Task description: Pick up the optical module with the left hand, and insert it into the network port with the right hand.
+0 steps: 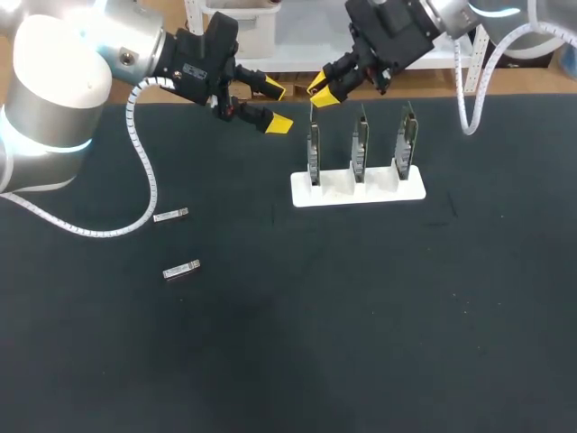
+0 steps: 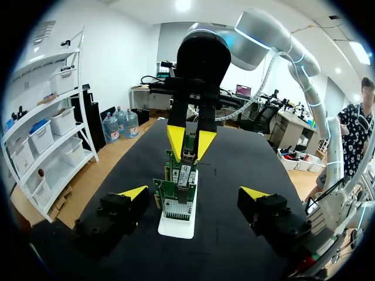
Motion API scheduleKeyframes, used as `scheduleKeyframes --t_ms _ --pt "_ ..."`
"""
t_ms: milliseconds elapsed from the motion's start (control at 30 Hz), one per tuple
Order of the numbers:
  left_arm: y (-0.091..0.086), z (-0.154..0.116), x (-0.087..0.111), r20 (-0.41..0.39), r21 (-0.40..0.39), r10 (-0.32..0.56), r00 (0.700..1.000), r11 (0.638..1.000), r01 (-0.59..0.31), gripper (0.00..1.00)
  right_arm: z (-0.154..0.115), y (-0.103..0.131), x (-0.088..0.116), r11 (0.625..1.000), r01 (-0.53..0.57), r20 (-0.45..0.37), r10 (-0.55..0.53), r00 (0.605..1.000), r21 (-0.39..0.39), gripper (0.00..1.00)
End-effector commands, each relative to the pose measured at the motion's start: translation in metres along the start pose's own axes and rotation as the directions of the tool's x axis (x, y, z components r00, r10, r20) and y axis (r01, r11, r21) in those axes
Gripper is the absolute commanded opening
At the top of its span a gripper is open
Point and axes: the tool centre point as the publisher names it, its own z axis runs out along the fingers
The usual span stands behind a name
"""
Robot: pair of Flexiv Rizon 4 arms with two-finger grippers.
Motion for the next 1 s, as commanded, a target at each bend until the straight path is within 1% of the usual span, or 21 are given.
scheduleKeyframes --t_ms 33,433,733,1000 --pt "0.0011 0.0009 -0.0017 -0.008 0.0 -0.004 1.0 1.0 0.004 1.0 0.0016 0.0018 0.0011 1.0 0.003 0.004 -0.003 1.0 0.001 0.0" --pt "0.0011 0.0009 -0.0017 -0.008 0.0 -0.004 1.0 1.0 0.004 1.0 -0.0008 0.0037 -0.0018 1.0 0.005 0.022 -0.005 1.0 -0.002 0.0" --pt "0.0011 0.0009 -0.0017 -0.008 0.0 -0.004 1.0 1.0 0.004 1.0 -0.003 -0.0017 -0.0026 1.0 0.006 0.028 -0.006 1.0 0.004 0.0" --pt "0.0011 0.0009 -0.0017 -0.008 0.0 -0.004 1.0 1.0 0.004 1.0 -0.0043 -0.0019 -0.0039 1.0 0.009 0.031 -0.01 0.999 0.005 0.0"
